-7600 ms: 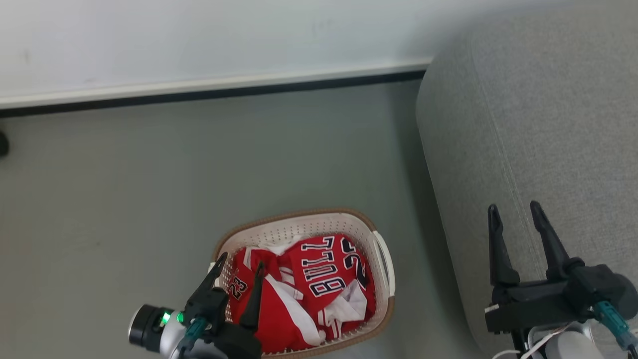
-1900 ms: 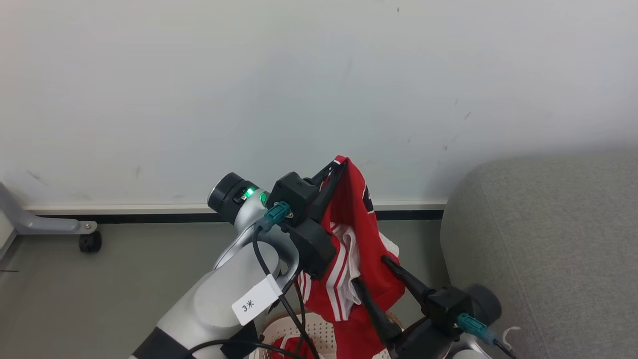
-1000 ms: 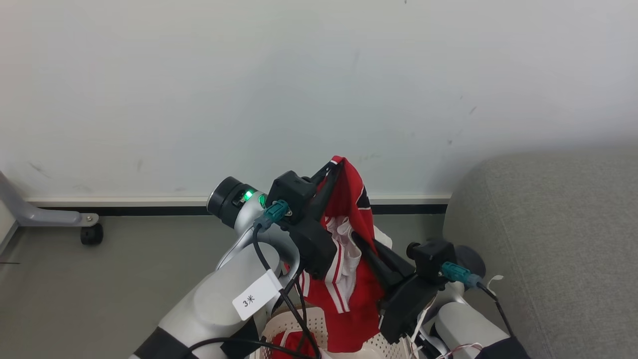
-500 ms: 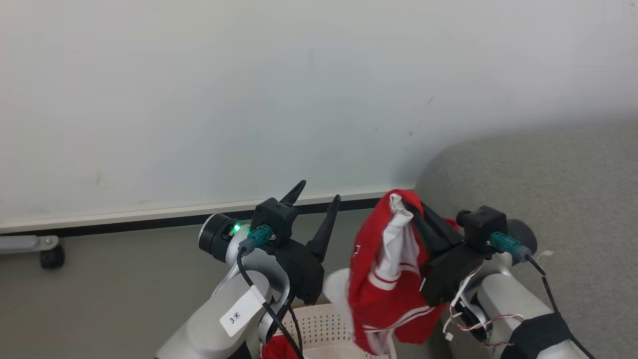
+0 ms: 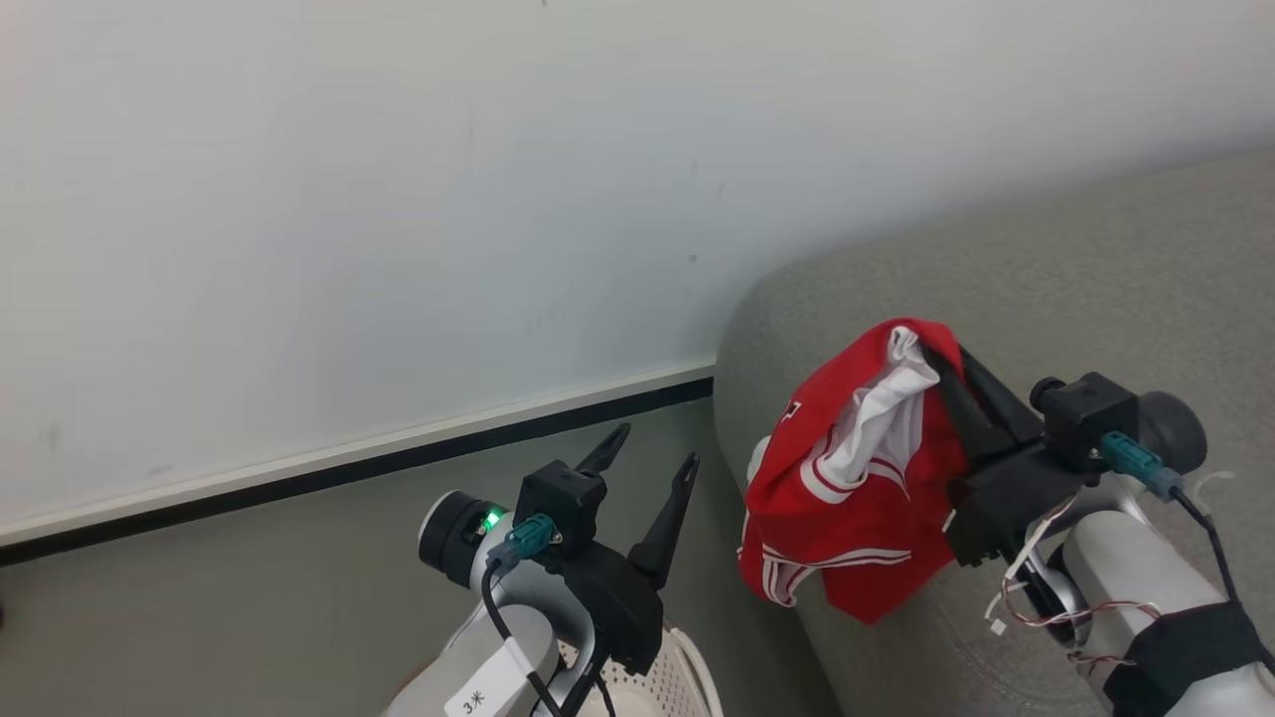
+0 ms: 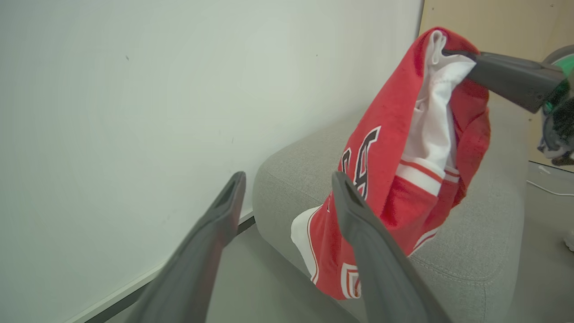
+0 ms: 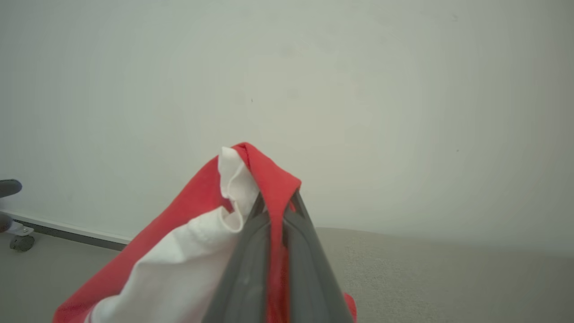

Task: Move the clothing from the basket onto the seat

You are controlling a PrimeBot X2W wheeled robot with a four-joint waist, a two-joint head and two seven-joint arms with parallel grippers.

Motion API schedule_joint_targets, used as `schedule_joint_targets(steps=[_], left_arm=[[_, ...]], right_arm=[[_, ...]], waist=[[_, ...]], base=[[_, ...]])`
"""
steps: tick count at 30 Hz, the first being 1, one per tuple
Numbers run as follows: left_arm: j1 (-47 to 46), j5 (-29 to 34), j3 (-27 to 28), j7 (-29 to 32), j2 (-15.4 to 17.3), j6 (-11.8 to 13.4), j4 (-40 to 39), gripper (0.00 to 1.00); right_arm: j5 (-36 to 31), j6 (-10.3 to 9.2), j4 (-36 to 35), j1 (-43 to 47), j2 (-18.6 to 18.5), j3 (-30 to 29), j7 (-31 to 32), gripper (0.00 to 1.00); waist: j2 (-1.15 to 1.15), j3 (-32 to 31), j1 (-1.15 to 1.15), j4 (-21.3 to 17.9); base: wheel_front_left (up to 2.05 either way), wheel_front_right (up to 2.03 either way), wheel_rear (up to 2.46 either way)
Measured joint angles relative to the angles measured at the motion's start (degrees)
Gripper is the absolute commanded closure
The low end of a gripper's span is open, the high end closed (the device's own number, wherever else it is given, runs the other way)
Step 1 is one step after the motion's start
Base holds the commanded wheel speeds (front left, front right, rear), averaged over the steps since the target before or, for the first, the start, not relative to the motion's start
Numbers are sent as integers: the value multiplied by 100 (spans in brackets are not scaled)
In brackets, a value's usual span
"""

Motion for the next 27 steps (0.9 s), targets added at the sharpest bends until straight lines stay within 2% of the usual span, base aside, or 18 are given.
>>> schedule_joint_targets(steps=[13,19,27], left_arm=[[169,27,-86,-1,-10,58,-408,0],[169,83,-169,-1,-4,101,-513,0],[156,290,-208,-1,-1,157,-802,0]], right_arm=[[-92,-43,-693,40,-600,-258,1,100],[-91,10,-879,-210,-705,-331,68,100],[-86,87,-1014,-1351,-886,-610,300,100]], waist=[[0,177,0,-907],[0,459,0,-1023],[0,946,1,-998]], base=[[0,0,0],[0,0,0],[0,0,0]])
